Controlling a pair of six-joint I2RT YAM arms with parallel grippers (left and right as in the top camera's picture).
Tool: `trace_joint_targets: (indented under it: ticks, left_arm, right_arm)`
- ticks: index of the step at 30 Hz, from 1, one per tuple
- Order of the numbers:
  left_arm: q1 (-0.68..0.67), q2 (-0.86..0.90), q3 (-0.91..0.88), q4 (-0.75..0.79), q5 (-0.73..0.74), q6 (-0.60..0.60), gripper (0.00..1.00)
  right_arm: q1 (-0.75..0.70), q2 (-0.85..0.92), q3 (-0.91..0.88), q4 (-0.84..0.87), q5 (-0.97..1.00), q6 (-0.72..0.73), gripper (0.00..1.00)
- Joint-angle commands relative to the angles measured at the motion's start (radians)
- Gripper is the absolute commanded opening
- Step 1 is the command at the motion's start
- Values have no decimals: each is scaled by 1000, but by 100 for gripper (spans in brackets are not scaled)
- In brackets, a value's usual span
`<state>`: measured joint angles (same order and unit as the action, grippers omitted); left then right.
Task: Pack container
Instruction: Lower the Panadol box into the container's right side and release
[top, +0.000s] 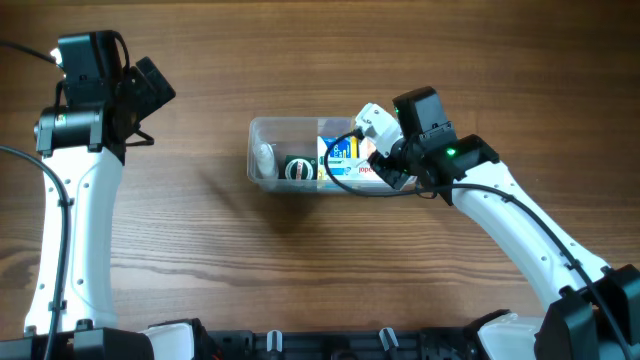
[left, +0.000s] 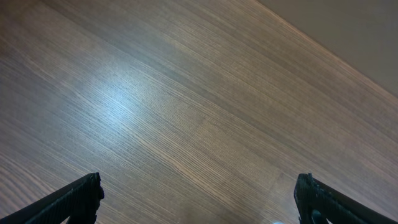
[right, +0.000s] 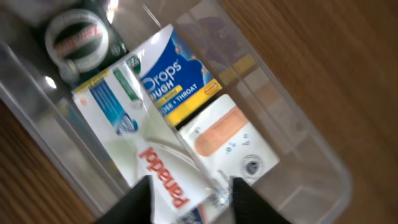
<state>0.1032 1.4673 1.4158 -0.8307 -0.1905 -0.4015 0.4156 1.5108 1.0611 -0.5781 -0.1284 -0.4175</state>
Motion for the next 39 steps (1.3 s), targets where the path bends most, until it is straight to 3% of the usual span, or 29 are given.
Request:
trace_joint_targets:
  ticks: [1,6,12,27,39]
  left_arm:
    - [4,-2,10,0,-13,5,100]
    - [4,-2,11,0,-13,5,100]
    - [4,-2,11,0,-13,5,100]
    - [4,-2,11,0,-13,5,100]
    - [4,-2,11,0,-13,5,100]
  right_arm:
    - [4,-23,18,6,-71,204,20]
    - [4,-22,17,3,-77,332,4]
    - [4,-22,17,-53,-76,446,4]
    - [4,-13,17,-89,-76,508,4]
    - [4,121,17,-52,-92,526,4]
